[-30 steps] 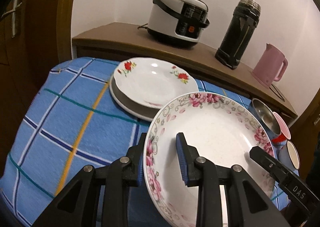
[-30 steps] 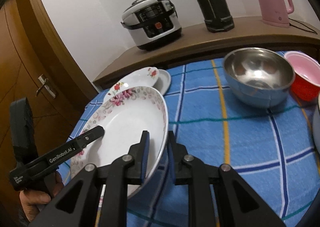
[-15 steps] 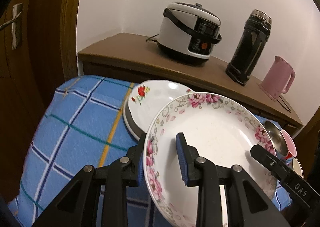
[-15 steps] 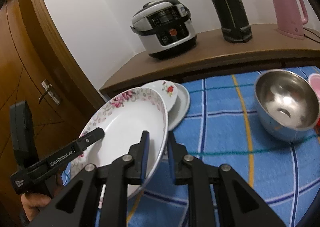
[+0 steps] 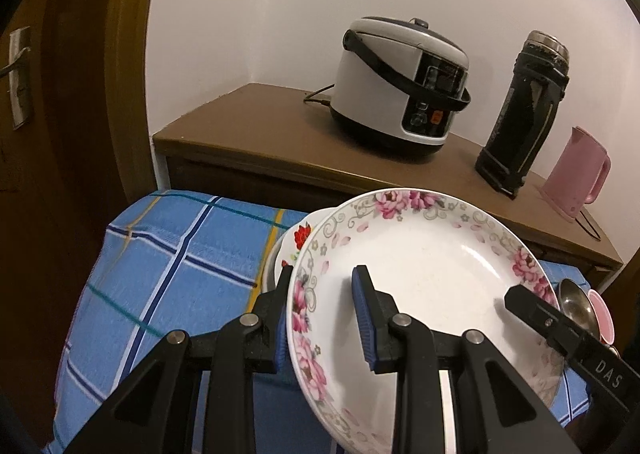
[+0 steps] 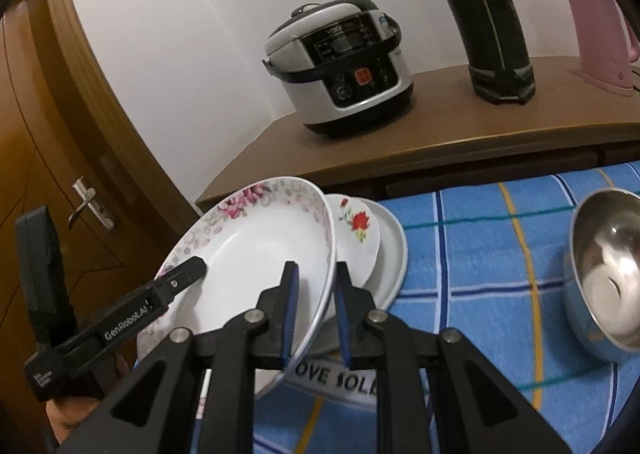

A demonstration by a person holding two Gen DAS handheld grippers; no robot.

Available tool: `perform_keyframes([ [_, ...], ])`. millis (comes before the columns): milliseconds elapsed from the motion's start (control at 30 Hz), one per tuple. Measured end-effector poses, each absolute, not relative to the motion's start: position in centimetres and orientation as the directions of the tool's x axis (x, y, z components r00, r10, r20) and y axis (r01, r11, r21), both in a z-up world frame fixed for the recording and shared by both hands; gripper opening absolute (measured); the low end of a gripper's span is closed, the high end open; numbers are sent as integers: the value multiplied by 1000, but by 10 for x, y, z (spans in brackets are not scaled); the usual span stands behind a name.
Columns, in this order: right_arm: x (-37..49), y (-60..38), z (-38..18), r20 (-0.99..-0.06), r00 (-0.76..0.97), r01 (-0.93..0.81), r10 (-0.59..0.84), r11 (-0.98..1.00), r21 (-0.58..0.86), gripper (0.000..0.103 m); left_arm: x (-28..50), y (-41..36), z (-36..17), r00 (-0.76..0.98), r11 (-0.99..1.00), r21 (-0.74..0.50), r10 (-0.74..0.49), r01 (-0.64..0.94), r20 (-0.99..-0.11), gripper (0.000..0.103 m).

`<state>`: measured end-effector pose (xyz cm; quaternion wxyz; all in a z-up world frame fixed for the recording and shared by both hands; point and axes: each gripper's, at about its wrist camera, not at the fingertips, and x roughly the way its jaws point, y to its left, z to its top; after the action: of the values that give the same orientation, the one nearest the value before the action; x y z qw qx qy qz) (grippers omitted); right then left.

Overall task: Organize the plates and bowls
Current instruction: 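Lower the pink-floral plate onto the red-flower plate on the stack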

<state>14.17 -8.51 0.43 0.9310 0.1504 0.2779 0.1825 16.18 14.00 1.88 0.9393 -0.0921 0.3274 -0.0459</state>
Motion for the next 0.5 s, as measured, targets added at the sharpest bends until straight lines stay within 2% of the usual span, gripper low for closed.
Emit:
perform_keyframes([
  [500,196,-79,-15,-499,763,-221,410,892,394,18,204,148,-6,759,981,-195,-124,-4,-640,31],
])
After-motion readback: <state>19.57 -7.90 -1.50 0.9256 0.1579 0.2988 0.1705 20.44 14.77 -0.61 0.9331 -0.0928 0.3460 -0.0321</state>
